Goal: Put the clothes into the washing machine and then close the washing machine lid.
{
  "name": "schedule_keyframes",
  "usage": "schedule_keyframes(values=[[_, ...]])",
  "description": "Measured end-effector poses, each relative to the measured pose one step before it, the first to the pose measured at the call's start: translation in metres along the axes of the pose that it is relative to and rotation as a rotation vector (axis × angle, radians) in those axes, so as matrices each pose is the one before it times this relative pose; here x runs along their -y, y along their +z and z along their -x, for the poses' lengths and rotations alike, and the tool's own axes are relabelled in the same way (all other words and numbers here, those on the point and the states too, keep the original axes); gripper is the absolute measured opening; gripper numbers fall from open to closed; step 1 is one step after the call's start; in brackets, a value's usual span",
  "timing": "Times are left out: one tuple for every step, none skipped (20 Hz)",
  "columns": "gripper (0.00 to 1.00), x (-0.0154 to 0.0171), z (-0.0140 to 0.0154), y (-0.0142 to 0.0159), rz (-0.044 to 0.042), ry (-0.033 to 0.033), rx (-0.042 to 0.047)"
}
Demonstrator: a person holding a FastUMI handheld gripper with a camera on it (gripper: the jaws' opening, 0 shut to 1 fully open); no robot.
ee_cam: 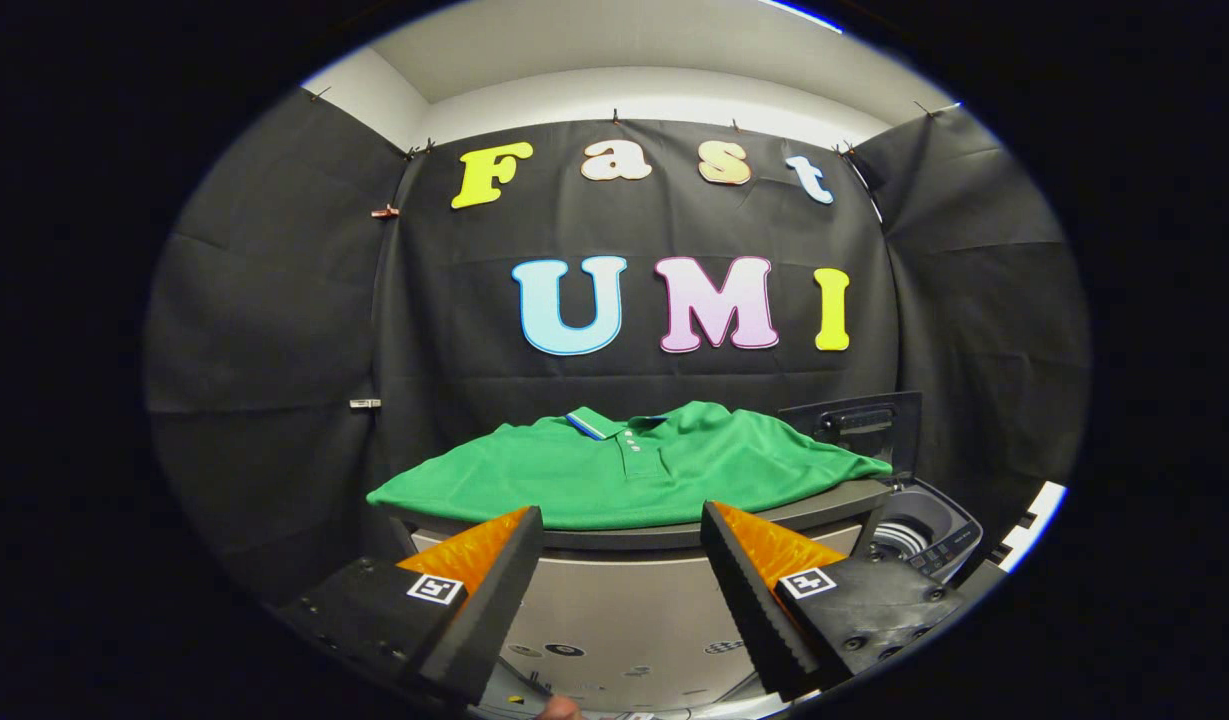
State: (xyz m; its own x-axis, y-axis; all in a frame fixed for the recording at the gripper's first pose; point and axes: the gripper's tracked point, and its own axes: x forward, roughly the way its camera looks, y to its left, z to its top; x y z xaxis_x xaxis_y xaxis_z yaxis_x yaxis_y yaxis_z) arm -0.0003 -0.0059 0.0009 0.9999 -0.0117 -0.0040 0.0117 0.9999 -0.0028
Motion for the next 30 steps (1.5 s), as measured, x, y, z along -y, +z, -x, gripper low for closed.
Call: schedule_keyframes(values=[[0.99, -0.00017, -0.00046, 0.00079, -0.00135, -0.00163, -0.00009], [0.99, 0.00097, -0.00012, -0.00027, -0.00067, 0.00031, -0.00167], [0.99, 0.00056, -0.00015, 0.00068, -0.0008, -0.00005, 0.0008], [0.99, 0.00021, 0.00023, 0.00102, -0.00006, 0.00024, 0.00361], [0.99, 0.00025, -0.00037, 0.00056, 0.00279, -0.00124, -0.00231], [0.99, -0.00025, 0.00006, -0.00127, 0.00053, 0.00226, -0.0019], [0.99, -0.00035, -0.00023, 0.00059, -0.00203, 0.00244, 0.00032], [0.99, -0.00084, -0.00128, 0.00094, -0.00249, 0.0027, -0.00077], [0.99, -0.00115, -0.00107, -0.00022, -0.00405, 0.00515, -0.00628], [0.99, -0.00138, -0.0021, -0.00116, -0.00662, 0.00651, -0.00407], [0.99, -0.0007, -0.00068, 0.00139, -0.00377, 0.00428, -0.00163], [0.99, -0.00093, -0.00335, 0.00006, -0.0019, 0.00465, -0.00612], [0.99, 0.00028, -0.00409, 0.00181, -0.00015, 0.00124, -0.0054], [0.99, 0.00133, -0.00323, 0.00384, 0.00032, -0.00261, -0.00002], [0.99, 0.00162, -0.00554, 0.00451, -0.00445, -0.00318, -0.00199], [0.99, 0.00213, -0.0048, 0.00393, -0.00671, -0.00687, -0.00015], [0.99, 0.00247, -0.00585, 0.00211, -0.01025, -0.00353, -0.00837], [0.99, 0.00078, -0.00752, 0.00604, -0.0085, -0.00106, 0.00114], [0.99, 0.00269, -0.00718, 0.00488, -0.01055, -0.00132, -0.00304], [0.99, 0.00063, -0.00725, 0.0041, -0.01352, 0.00194, -0.00632], [0.99, 0.00146, -0.00819, 0.00534, -0.014, -0.00093, -0.0026], [0.99, 0.00207, -0.00956, 0.00559, -0.01037, -0.00087, -0.007], [0.99, -0.00061, -0.00825, 0.00736, -0.00765, 0.005, -0.002], [0.99, -0.00014, -0.00922, 0.00884, 0.00115, -0.00178, 0.00351], [0.99, 0.00406, -0.00974, 0.00766, -0.00018, -0.01257, -0.00417], [0.99, 0.00186, -0.01162, 0.00493, 0.00054, -0.0064, -0.00663], [0.98, 0.00176, -0.01037, 0.00316, 0.00043, -0.00557, -0.02082], [0.99, 0.00046, -0.0112, 0.00409, -0.0001, -0.00413, -0.01666], [0.98, -0.00021, -0.01046, 0.00075, 0.00307, 0.00062, -0.02745], [0.99, -0.00056, -0.01107, 0.00294, 0.00487, -0.00059, -0.0231]])
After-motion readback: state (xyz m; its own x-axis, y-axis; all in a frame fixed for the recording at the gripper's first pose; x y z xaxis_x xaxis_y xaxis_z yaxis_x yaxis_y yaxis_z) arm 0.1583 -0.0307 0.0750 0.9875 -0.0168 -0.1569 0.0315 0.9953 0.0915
